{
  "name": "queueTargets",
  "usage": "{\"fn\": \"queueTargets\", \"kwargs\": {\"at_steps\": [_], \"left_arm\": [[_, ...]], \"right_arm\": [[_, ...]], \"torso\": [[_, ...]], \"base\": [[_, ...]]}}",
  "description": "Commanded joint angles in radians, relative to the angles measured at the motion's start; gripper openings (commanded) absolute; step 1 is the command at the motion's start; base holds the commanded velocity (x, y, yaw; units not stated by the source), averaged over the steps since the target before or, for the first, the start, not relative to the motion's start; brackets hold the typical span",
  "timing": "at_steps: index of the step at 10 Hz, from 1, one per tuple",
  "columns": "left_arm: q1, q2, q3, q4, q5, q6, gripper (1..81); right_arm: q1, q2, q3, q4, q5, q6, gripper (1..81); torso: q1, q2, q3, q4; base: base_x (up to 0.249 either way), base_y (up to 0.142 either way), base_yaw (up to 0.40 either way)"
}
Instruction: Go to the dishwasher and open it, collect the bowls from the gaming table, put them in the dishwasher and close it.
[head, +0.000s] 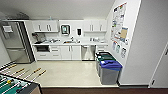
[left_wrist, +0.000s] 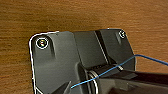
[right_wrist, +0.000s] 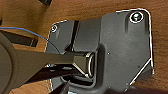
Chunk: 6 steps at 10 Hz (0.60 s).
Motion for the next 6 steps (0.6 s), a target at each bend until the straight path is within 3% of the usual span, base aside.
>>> {"fn": "queueTargets", "kwargs": {"at_steps": [1, 6], "left_arm": [[-0.051, -0.018, 0.006, 0.009, 0.045, 0.002, 81.1], [-0.051, -0.017, 0.006, 0.009, 0.045, 0.002, 81.1]], "right_arm": [[0.046, -0.019, 0.012, 0.009, -0.046, -0.003, 81.1], [0.046, -0.021, 0.016, 0.003, -0.046, -0.005, 81.1]], "torso": [[0.0, 0.0, 0.0, 0.0], [0.0, 0.0, 0.0, 0.0]], "base": [[0.219, 0.0, 0.0], [0.219, 0.0, 0.0]]}}
